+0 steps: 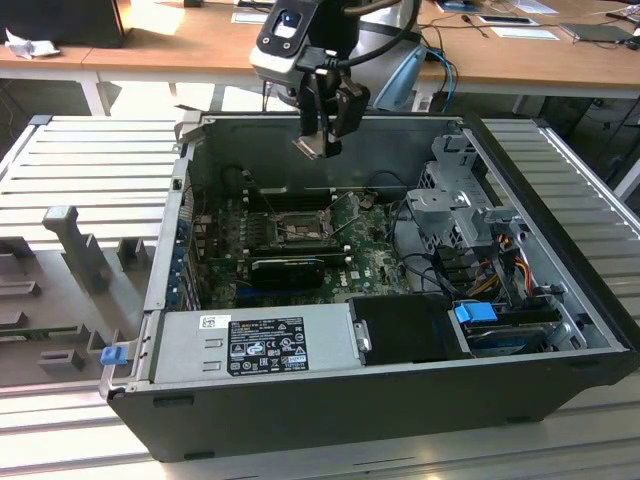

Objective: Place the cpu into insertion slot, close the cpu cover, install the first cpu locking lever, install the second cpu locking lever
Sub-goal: 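Place the cpu into insertion slot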

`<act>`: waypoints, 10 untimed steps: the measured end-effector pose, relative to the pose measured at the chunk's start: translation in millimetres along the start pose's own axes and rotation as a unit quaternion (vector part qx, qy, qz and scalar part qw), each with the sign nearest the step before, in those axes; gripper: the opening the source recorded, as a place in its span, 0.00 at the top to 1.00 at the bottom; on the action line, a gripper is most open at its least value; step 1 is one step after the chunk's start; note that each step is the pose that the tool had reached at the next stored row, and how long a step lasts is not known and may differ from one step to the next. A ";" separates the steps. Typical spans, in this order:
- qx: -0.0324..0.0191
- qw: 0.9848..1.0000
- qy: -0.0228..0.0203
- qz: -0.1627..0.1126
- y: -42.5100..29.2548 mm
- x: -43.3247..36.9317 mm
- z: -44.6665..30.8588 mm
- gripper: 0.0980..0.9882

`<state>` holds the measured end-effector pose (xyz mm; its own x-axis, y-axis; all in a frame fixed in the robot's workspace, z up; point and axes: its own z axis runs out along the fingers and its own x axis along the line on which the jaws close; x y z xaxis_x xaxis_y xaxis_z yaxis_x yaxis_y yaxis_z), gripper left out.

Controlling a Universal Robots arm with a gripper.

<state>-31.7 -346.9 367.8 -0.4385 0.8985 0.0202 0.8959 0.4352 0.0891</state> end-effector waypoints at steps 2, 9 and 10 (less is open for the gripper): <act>0.000 1.000 -0.001 0.007 0.0 0.0 0.0 0.52; -0.001 1.000 -0.002 0.025 -0.1 0.0 0.2 0.52; -0.001 1.000 -0.002 0.028 -0.1 0.0 0.3 0.52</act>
<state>-31.8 -346.9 367.6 -0.3878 0.9215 0.0202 0.9187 0.3847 0.0892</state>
